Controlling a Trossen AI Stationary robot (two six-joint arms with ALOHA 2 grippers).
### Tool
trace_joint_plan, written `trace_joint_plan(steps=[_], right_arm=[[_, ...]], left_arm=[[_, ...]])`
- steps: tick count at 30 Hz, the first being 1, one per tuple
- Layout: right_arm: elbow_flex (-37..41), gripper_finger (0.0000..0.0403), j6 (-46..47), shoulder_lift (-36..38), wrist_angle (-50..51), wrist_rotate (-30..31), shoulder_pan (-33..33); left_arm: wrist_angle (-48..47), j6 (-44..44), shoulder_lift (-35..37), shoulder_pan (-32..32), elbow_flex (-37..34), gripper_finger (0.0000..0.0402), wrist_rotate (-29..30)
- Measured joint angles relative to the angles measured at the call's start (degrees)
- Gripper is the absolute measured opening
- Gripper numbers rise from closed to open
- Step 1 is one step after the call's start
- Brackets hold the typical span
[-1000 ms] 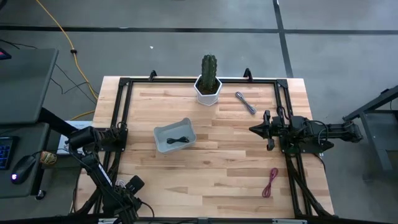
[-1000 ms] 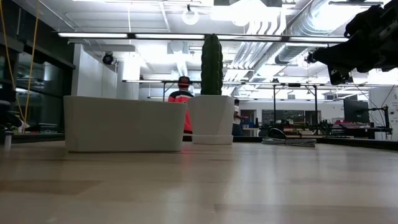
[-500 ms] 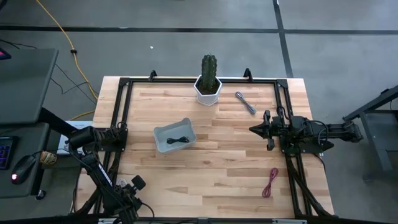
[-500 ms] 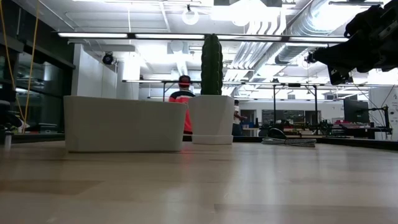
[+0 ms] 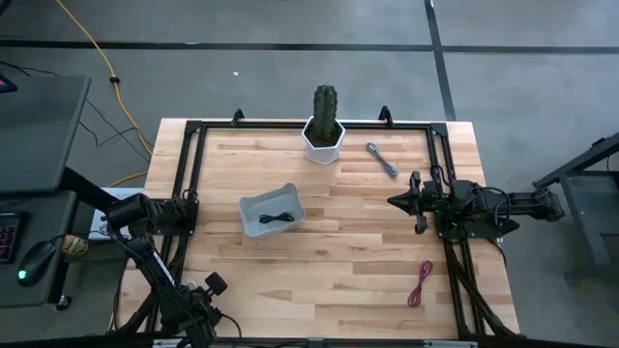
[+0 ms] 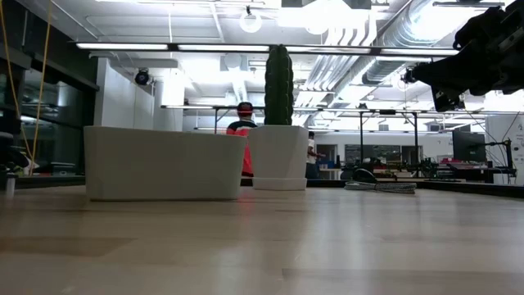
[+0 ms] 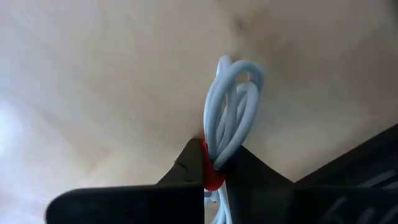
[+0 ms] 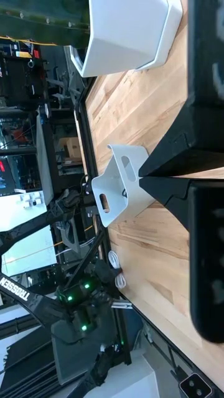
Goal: Pick and place USB-C Cables
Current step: Put the white charger cable into the gray bin
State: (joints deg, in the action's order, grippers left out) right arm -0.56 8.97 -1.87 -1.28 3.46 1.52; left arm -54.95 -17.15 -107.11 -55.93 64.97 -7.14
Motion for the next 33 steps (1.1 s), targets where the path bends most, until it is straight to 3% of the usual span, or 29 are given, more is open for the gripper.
trace_joint_plan(steps=[14, 19, 33], right_arm=[[-0.01, 0.0000, 0.00, 0.02, 0.00, 0.00, 0.02], [-0.02, 0.0000, 0.00, 0.00, 0.00, 0.00, 0.01], [0.00, 0.0000, 0.00, 0.00, 0.00, -0.02, 0.00]], left_arm=[[3.72, -1.71, 17.26, 10.15, 0.26, 0.0002, 2.71], [14.67, -3.65, 20.08, 15.99, 0.32, 0.0002, 3.89], [52.61, -6.86, 18.01, 28.18, 0.35, 0.0002, 9.50]])
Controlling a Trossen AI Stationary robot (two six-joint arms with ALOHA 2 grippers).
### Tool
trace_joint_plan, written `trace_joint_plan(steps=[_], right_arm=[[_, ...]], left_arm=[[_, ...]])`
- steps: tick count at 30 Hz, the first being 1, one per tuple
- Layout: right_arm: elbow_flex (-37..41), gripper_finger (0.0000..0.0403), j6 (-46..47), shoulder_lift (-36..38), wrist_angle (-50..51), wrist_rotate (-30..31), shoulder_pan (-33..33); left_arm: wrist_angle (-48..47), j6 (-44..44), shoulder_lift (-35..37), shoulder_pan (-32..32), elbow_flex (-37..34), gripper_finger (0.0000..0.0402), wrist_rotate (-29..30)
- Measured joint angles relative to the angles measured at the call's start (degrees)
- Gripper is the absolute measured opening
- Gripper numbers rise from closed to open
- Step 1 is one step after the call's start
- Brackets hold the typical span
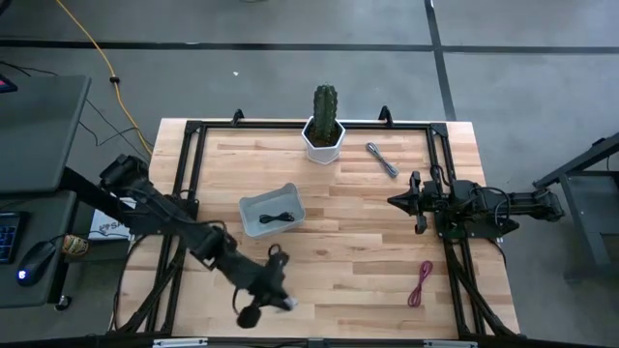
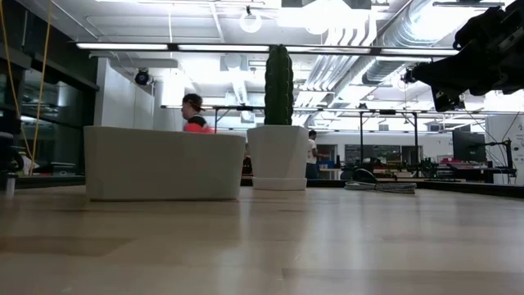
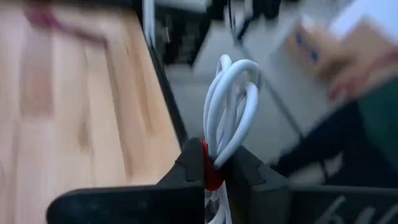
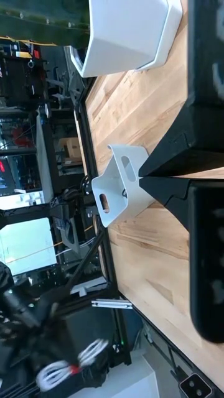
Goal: Pick and place USB-C Cables
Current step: Put the white charger cable into the gray bin
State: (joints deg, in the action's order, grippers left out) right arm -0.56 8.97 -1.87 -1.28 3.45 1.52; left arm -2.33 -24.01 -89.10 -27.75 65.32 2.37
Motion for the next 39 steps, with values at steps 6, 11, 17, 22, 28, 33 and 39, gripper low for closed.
trace_joint_plan(steps=[6, 11, 17, 22, 28, 33, 39], right_arm=[[0.00, 0.0000, 0.00, 0.00, 0.00, 0.00, 0.01], [-0.01, 0.0000, 0.00, -0.02, 0.00, 0.00, 0.01], [0.00, 0.0000, 0.00, 0.00, 0.00, 0.00, 0.00], [-0.02, 0.0000, 0.00, 0.00, 0.00, 0.00, 0.00], [-0.01, 0.0000, 0.00, 0.00, 0.00, 0.00, 0.01], [-0.01, 0.0000, 0.00, 0.00, 0.00, 0.00, 0.02], [0.00, 0.0000, 0.00, 0.00, 0.00, 0.00, 0.00]], left_arm=[[10.87, 0.10, 1.39, 5.65, 0.09, 0.0002, 1.58], [12.99, 2.28, 3.66, 10.98, -0.01, 0.0002, 2.30], [11.14, 6.51, 9.00, 18.20, 0.02, 0.0002, 3.48], [8.67, 8.98, 16.32, 24.33, 0.02, 0.0002, 3.49], [2.07, 9.40, 24.78, 29.24, 0.04, 0.0002, 5.24], [-8.99, 9.47, 30.56, 30.81, 0.04, 0.0002, 6.33], [-12.91, 10.18, 32.17, 29.51, 0.04, 0.0002, 6.41]])
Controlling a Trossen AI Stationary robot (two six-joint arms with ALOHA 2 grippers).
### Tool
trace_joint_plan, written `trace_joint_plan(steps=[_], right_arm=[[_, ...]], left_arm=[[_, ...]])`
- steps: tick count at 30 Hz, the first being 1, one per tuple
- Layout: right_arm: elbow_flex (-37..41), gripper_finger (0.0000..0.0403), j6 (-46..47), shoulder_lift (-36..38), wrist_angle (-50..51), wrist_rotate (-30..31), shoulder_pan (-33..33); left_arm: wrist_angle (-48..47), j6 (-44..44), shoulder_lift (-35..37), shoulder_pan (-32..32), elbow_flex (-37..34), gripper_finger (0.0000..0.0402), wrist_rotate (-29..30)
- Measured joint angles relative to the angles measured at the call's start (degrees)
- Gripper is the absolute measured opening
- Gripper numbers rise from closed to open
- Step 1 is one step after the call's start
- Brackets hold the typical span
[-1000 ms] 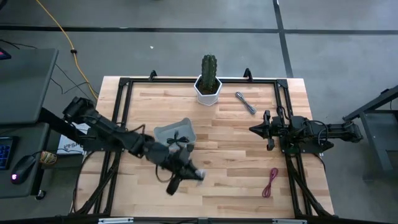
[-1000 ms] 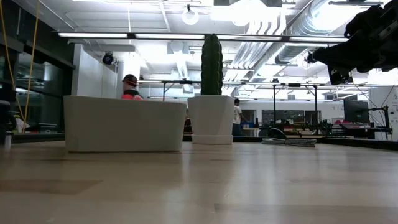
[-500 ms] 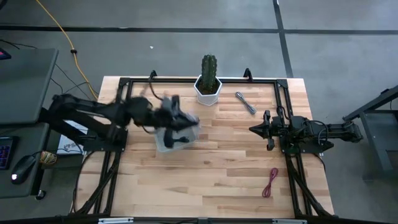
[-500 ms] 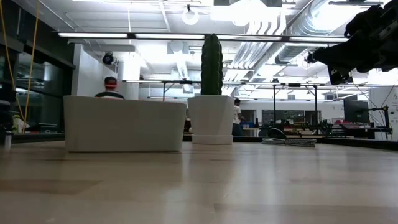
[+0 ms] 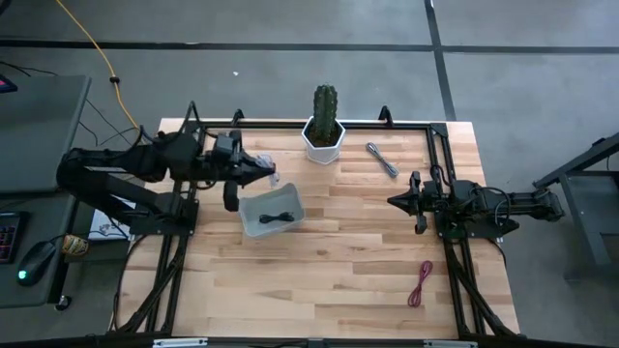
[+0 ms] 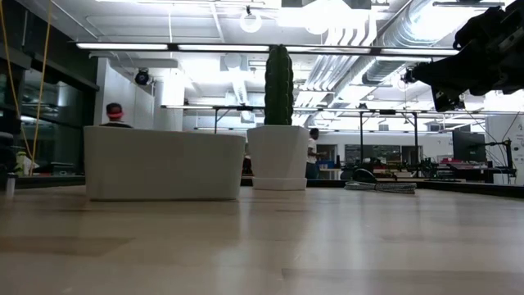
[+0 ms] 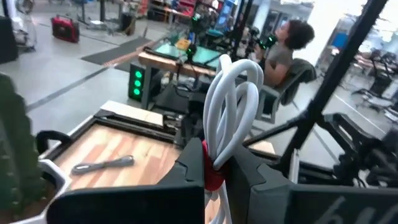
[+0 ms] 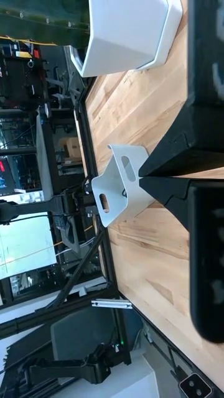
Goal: Pick and place USB-C Cables
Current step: Put the white charger cable into the gray bin
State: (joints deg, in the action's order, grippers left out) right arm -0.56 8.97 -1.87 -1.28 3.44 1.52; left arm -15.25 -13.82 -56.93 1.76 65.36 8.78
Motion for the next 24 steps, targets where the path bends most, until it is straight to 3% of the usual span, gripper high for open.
trace_joint_plan(steps=[24], right_arm=[[-0.01, 0.0000, 0.00, 0.00, 0.01, 0.00, 0.01]], left_arm=[[0.48, 1.50, -1.16, -1.03, 0.00, 0.0003, 0.02]])
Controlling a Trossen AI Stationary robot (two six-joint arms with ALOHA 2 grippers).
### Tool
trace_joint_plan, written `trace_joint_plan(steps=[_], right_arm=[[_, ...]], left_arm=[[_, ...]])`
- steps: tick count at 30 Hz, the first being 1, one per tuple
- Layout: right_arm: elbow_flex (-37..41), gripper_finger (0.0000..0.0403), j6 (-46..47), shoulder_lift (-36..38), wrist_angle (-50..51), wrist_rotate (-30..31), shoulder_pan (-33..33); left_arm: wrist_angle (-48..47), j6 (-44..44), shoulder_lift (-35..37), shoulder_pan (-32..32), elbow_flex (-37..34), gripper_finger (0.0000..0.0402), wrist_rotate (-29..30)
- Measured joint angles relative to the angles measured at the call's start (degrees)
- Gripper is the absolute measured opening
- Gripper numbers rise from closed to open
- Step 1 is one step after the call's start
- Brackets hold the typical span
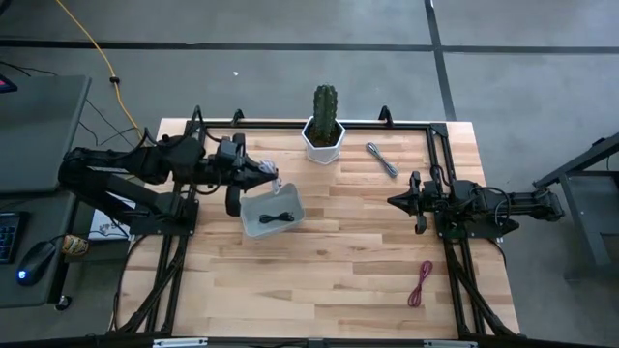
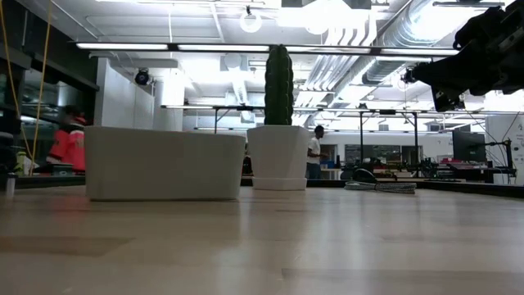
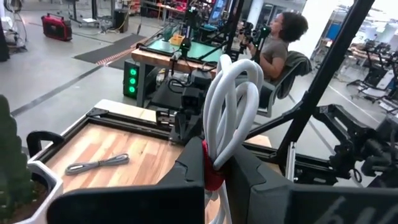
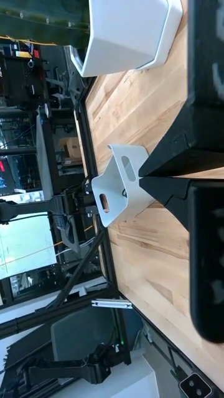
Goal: Pick and place USB-C Cables
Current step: Put the white charger cable into the gray bin
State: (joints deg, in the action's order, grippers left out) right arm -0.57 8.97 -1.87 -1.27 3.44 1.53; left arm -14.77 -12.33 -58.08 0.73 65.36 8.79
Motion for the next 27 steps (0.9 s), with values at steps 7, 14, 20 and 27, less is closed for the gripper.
trace_joint_plan(steps=[7, 14, 20, 27], right_arm=[[0.01, 0.0000, 0.00, 0.00, 0.00, 0.00, 0.00], [-0.01, 0.0000, 0.00, 0.00, -0.01, 0.00, 0.01], [0.01, 0.0000, 0.00, 0.00, -0.01, 0.00, 0.00], [0.00, 0.0000, 0.00, 0.00, -0.01, 0.00, 0.01]], left_arm=[[-5.78, -0.59, -2.23, 2.96, 0.00, 0.0002, 2.64], [-24.12, -0.92, -9.36, 7.91, -0.02, 0.0001, 0.88], [-31.81, 2.04, -16.39, 8.64, -0.02, 0.0001, -2.22], [-35.01, 2.06, -23.72, 8.62, -0.02, 0.0001, -7.53]])
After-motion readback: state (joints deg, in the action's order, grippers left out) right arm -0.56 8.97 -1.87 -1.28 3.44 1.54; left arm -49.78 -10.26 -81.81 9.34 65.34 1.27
